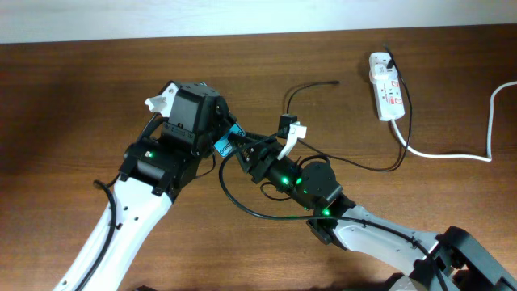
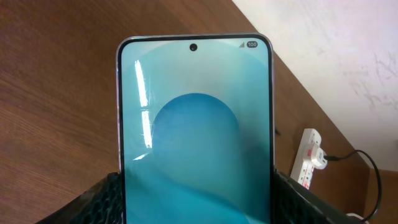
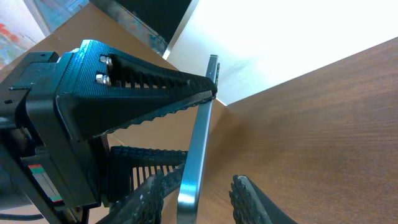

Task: Plug charger to phone and switch on socket
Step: 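Grasp the phone's lower end with the right gripper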

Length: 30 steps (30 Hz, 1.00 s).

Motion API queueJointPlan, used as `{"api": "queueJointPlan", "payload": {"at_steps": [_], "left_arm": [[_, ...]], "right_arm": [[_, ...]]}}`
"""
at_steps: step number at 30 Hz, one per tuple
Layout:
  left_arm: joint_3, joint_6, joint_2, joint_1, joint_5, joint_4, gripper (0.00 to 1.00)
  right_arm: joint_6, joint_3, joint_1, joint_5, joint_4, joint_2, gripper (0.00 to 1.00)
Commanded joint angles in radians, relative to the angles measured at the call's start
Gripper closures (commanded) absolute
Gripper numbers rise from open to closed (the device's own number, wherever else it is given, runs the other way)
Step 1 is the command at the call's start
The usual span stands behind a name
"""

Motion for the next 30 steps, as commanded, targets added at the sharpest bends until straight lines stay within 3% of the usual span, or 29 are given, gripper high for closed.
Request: {"api": "queueJointPlan", "payload": {"at_steps": [1, 11, 22, 26, 30], "left_arm": [[0.024, -0.013, 0.0, 0.005, -0.007, 0.005, 0.56], [0.024, -0.013, 0.0, 0.005, 0.011, 0.006, 0.56], [0.024, -0.013, 0.0, 0.005, 0.011, 0.006, 0.56], [0.024, -0.013, 0.0, 0.005, 0.015, 0.006, 0.57], [0.024, -0.013, 0.0, 0.005, 0.015, 0.006, 0.56]], "right_arm": [[-0.002, 0.011, 0.005, 0.011, 0.006, 0.007, 0.63], [-0.002, 0.03, 0.024, 0.027, 0.0, 0.034, 0.69], [-0.003, 0.055, 0.045, 0.052, 0.0, 0.043, 0.69], [-0.003, 0.068, 0.045, 0.053, 0.0, 0.043, 0.79], [-0.003, 0.085, 0.046, 0.053, -0.001, 0.054, 0.74]]}}
